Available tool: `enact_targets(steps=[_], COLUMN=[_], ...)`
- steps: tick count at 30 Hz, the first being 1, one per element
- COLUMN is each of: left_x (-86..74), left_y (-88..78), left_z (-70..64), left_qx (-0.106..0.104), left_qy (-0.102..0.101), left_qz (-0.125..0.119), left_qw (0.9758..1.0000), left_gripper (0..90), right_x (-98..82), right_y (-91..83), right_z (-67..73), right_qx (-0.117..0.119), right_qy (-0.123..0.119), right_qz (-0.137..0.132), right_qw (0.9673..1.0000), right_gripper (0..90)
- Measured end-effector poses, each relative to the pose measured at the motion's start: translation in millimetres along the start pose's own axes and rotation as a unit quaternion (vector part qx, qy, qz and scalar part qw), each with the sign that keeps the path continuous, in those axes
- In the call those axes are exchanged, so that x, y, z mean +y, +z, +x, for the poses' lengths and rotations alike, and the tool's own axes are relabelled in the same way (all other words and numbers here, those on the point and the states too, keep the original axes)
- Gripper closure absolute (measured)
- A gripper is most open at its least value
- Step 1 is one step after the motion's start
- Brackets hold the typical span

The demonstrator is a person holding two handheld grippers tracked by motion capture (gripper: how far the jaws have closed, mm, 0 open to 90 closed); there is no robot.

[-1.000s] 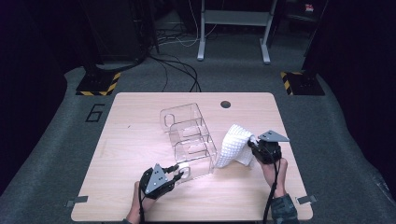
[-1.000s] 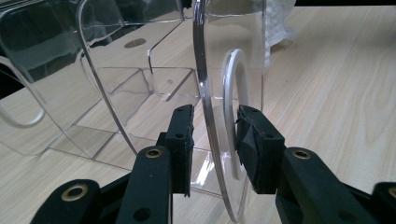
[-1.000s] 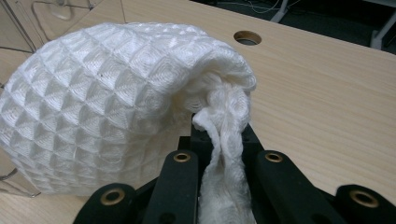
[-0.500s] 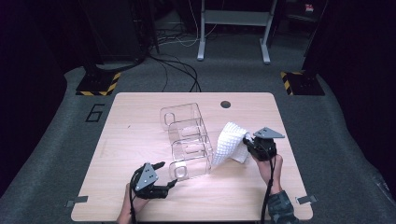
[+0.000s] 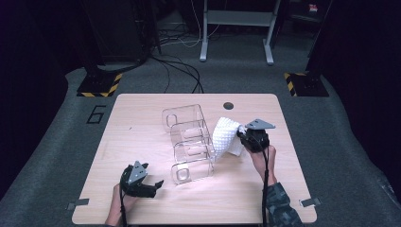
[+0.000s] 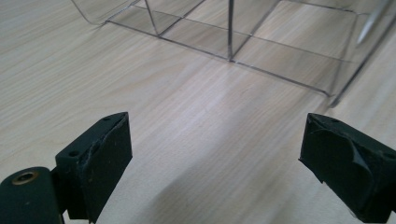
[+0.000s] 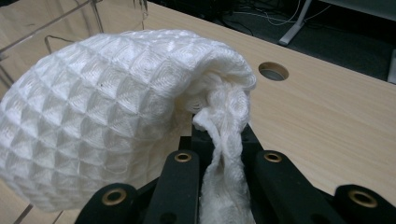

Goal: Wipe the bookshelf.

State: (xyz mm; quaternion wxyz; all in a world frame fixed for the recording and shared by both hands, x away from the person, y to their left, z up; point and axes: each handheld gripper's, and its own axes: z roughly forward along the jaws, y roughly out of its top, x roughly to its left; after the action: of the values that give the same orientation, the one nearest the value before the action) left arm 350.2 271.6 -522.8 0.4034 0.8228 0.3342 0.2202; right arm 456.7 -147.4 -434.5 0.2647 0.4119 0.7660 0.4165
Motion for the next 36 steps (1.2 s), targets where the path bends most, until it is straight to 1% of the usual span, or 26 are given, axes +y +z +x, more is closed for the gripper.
enact_targets(steps=[1,2,4,5,6,7,8,9,10,13,15,17,18,20,22,25,26,28,29,30,31,32,34,35,36], left_x=[-0.3,-0.3,0.5,0.8,1.2,1.9,2.0,2.4,2.5,2.9,3.3,3.7,3.6,3.6,3.5,3.7,3.7,3.7,3.8,3.7,3.7,3.6,3.7,3.6,3.7], left_y=[1.6,4.6,8.3,9.1,9.5,10.8,11.6,12.4,12.9,14.5,15.6,16.0,16.2,16.5,16.7,17.0,17.1,17.3,17.2,17.2,17.3,17.5,17.5,17.5,17.6], left_z=[0.3,0.7,1.1,0.3,1.2,2.5,2.7,3.5,3.8,4.6,4.5,4.9,5.2,5.1,5.2,6.3,6.4,6.7,6.9,6.8,6.8,6.9,7.2,7.2,7.7], left_qx=[0.0,0.001,0.001,0.0,-0.001,0.0,-0.003,-0.002,-0.004,-0.006,-0.004,-0.006,-0.005,-0.005,-0.008,-0.01,-0.011,-0.011,-0.011,-0.011,-0.011,-0.011,-0.013,-0.014,-0.016], left_qy=[-0.002,0.0,0.006,0.003,0.005,0.004,0.001,0.001,-0.003,-0.006,-0.004,-0.001,-0.003,-0.006,-0.01,-0.01,-0.011,-0.011,-0.012,-0.012,-0.012,-0.013,-0.014,-0.016,-0.017], left_qz=[0.001,0.011,0.022,0.022,0.023,0.029,0.033,0.036,0.037,0.045,0.052,0.058,0.056,0.056,0.056,0.058,0.058,0.058,0.059,0.059,0.059,0.057,0.059,0.06,0.06], left_qw=[1.0,0.9999,0.9998,0.9997,0.9997,0.9996,0.9995,0.9993,0.9993,0.999,0.9987,0.9983,0.9984,0.9984,0.9983,0.9982,0.9982,0.9982,0.9981,0.9982,0.9981,0.9982,0.9981,0.998,0.9979], left_gripper=[9.2,9.2,9.2,9.1,9.2,9.3,9.1,9.1,9.0,8.9,8.9,9.0,9.0,9.1,9.1,9.1,9.1,9.1,9.1,9.1,9.1,9.1,9.1,9.1,9.1], right_x=[2.4,4.3,10.1,12.9,15.4,17.3,20.5,22.2,25.5,33.2,38.2,42.9,45.9,50.3,54.0,59.1,61.4,64.0,65.2,65.9,65.9,65.7,65.0,64.7,64.6], right_y=[3.2,5.0,11.8,14.6,17.7,19.8,23.7,25.8,29.4,38.6,44.8,50.7,54.8,61.0,66.5,73.8,77.4,82.3,85.8,87.9,90.0,91.4,92.1,91.7,91.2], right_z=[0.1,0.6,1.4,3.0,3.9,4.9,6.0,7.2,8.1,10.8,12.7,15.3,16.6,18.1,19.9,21.0,21.7,21.2,21.1,21.4,21.7,22.0,23.7,23.2,23.6], right_qx=[0.0,0.002,0.005,0.004,0.004,0.008,0.007,0.008,0.008,0.014,0.019,0.017,0.021,0.02,0.024,0.029,0.03,0.038,0.045,0.051,0.058,0.065,0.073,0.087,0.09], right_qy=[-0.003,0.0,-0.006,-0.008,-0.014,-0.011,-0.017,-0.013,-0.017,-0.016,-0.02,-0.021,-0.022,-0.032,-0.025,-0.028,-0.024,-0.02,-0.016,-0.011,-0.006,-0.008,-0.002,-0.001,-0.002], right_qz=[-0.003,0.002,-0.003,-0.005,-0.006,-0.004,-0.005,-0.006,-0.008,-0.009,-0.015,-0.012,-0.015,-0.014,-0.016,-0.026,-0.025,-0.03,-0.033,-0.03,-0.035,-0.036,-0.035,-0.037,-0.038], right_qw=[1.0,1.0,1.0,0.9999,0.9999,0.9999,0.9998,0.9999,0.9998,0.9997,0.9995,0.9996,0.9994,0.9992,0.9993,0.9989,0.9989,0.9986,0.9983,0.9982,0.9977,0.9972,0.9967,0.9955,0.9952], right_gripper=[83.9,83.9,83.9,83.9,83.9,83.9,83.9,83.9,83.9,83.9,83.9,83.9,83.9,83.9,83.9,83.9,83.9,83.9,83.8,83.8,83.8,83.9,83.9,83.9,83.9])
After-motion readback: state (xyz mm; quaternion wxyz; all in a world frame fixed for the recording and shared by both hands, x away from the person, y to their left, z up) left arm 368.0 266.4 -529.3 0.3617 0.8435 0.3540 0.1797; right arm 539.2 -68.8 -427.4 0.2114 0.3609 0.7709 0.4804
